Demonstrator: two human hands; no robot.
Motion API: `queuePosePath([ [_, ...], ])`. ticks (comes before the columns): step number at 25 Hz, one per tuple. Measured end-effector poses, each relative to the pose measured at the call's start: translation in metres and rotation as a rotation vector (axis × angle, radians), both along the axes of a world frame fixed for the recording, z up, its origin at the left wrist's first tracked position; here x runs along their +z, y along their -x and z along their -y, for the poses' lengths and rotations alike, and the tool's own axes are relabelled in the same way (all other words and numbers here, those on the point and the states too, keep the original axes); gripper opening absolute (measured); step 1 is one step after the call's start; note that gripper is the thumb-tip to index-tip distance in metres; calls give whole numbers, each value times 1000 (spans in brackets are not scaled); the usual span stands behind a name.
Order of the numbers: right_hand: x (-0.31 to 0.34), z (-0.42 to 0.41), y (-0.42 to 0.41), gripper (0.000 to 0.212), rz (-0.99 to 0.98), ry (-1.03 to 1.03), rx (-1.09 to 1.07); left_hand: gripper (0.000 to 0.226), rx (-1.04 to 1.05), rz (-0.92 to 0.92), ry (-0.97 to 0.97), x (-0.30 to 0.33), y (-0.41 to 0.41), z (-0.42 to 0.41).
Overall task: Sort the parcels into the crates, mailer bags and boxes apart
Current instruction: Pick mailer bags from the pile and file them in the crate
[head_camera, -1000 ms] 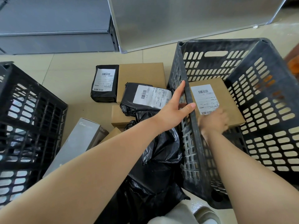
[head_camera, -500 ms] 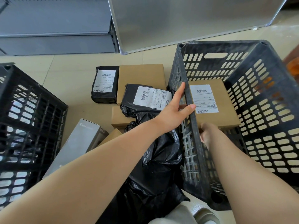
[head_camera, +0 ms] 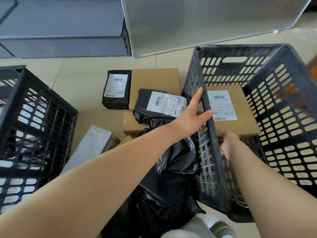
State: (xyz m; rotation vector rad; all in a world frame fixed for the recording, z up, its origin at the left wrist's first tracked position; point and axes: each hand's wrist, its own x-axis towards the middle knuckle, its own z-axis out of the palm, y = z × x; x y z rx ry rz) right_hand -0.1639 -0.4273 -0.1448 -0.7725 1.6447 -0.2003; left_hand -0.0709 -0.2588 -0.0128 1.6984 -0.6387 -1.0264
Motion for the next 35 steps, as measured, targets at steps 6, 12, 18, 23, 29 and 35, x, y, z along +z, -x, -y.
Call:
queuePosePath([
  [6,61,-1,-9,46,-20,424,-19,70,-51,-2,-124,0,-27,-33],
  [12,146,-26,-65,41,125,787,262,62,98,148,-309,-8,-79,-95],
  [18,161,-83,-99,46,130,1186,821,56,122,167,-469,-16,-100,-145],
  [23,129,-122,-104,41,-245,1260,1456,58,112,107,-623,-35,-112,-163],
  [29,76,-160,-77,57,-365,959,1695,57,100,91,-683,-53,-113,-167],
  [35,63,-162,-68,36,-426,948,1671,55,48,52,-695,-60,-101,-159],
])
